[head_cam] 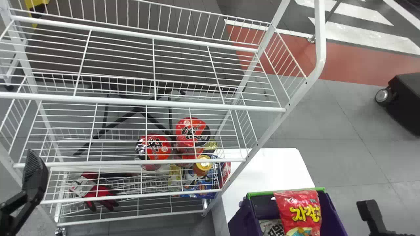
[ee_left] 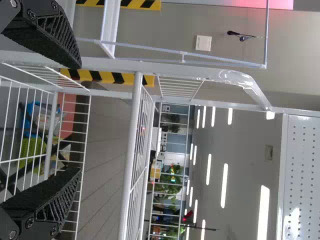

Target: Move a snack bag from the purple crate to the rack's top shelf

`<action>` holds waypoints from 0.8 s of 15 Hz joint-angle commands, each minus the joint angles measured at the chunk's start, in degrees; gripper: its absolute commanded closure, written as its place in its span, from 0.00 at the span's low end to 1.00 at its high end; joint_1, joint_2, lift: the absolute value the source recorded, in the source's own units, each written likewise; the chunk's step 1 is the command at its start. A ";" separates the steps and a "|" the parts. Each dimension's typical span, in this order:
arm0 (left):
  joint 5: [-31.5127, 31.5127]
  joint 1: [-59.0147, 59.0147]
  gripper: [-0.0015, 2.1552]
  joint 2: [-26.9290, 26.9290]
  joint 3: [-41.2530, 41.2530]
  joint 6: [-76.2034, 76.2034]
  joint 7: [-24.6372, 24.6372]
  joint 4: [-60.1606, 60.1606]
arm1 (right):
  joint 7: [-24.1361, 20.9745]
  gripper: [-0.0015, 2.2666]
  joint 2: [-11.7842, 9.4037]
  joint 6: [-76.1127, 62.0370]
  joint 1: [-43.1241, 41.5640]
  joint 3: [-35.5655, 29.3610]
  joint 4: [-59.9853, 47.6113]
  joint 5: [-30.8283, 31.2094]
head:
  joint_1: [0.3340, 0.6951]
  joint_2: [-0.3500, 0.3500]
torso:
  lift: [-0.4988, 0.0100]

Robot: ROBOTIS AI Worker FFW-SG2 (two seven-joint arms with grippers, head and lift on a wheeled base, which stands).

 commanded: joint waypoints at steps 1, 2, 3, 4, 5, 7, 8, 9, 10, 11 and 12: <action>0.00 -0.02 0.04 0.00 -0.17 0.17 -0.01 -0.07 | 0.15 0.88 -0.10 1.48 0.02 -0.13 -0.50 0.11 | 1.00 0.00 | 0.69; 0.00 -0.02 0.04 0.00 -0.17 0.17 -0.01 -0.07 | 0.32 0.88 -0.10 2.01 0.02 -0.22 -0.94 0.11 | 1.00 0.00 | 0.70; 0.00 -0.11 0.04 0.00 -0.17 0.17 -0.01 -0.07 | 0.76 0.88 -0.01 2.36 0.02 -0.66 -1.46 0.28 | 1.00 0.00 | 0.70; 0.00 -0.11 0.04 0.00 -0.08 0.17 -0.01 -0.07 | 1.02 0.88 0.08 2.89 0.11 -0.92 -2.08 0.28 | 1.00 0.00 | 0.71; 0.00 -0.11 0.04 0.00 0.01 0.17 -0.01 -0.07 | 1.29 0.88 0.25 3.59 0.11 -1.27 -2.78 0.28 | 1.00 0.00 | 0.72; 0.00 -0.11 0.04 0.00 0.01 0.17 -0.01 -0.16 | 2.34 0.88 0.78 4.65 0.11 -1.89 -4.28 0.19 | 1.00 0.00 | 0.73; -0.09 -0.11 0.04 0.00 0.01 0.17 -0.01 -0.16 | 2.61 0.88 1.31 5.00 0.20 -2.42 -5.24 0.19 | 1.00 0.00 | 0.74; 0.00 -0.11 0.04 0.00 -0.08 0.17 -0.01 -0.07 | 2.78 0.88 1.40 5.35 0.20 -2.42 -5.68 0.19 | 1.00 0.00 | 0.75; 0.00 -0.20 0.04 0.00 -0.08 -0.01 -0.01 0.01 | 2.78 0.88 1.40 5.35 0.20 -2.59 -5.77 0.11 | 1.00 0.00 | 0.76; -0.09 -0.20 0.04 0.00 -0.17 -0.01 -0.01 -0.07 | 2.87 0.88 1.40 5.35 0.20 -2.77 -5.77 0.11 | 1.00 0.00 | 0.77; -0.09 -0.20 0.04 0.00 -0.26 -0.01 -0.01 -0.07 | 2.87 0.88 1.40 5.35 0.20 -2.94 -5.77 0.11 | 1.00 0.00 | 0.77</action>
